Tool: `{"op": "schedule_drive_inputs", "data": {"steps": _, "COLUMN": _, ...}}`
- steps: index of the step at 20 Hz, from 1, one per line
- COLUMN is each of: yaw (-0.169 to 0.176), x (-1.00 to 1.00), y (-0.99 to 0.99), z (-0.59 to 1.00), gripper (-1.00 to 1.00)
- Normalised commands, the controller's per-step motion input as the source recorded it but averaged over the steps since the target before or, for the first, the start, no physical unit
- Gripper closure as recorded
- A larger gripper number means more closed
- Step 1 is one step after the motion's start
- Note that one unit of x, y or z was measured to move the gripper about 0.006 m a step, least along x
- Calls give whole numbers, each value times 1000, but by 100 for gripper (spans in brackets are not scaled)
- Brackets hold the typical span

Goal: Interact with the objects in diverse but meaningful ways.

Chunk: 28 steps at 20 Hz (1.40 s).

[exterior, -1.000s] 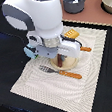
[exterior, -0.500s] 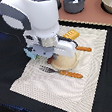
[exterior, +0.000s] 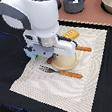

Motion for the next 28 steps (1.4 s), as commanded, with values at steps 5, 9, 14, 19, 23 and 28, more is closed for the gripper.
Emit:
{"op": "schedule_drive_inputs", "data": {"steps": 5, "yaw": 37, "x": -693, "y": 0, "z": -302, "gripper": 100}}
{"op": "schedule_drive_inputs", "data": {"steps": 9, "yaw": 41, "x": -731, "y": -17, "z": -306, "gripper": 100}}
{"op": "schedule_drive_inputs", "data": {"steps": 14, "yaw": 51, "x": -606, "y": -11, "z": -238, "gripper": 100}}
{"op": "schedule_drive_inputs", "data": {"steps": 19, "yaw": 37, "x": -317, "y": 0, "z": 0, "gripper": 100}}
{"op": "schedule_drive_inputs", "data": {"steps": 23, "yaw": 56, "x": -373, "y": 0, "z": 0, "gripper": 100}}
{"op": "schedule_drive_inputs", "data": {"steps": 28, "yaw": 47, "x": -278, "y": 0, "z": -62, "gripper": -100}}
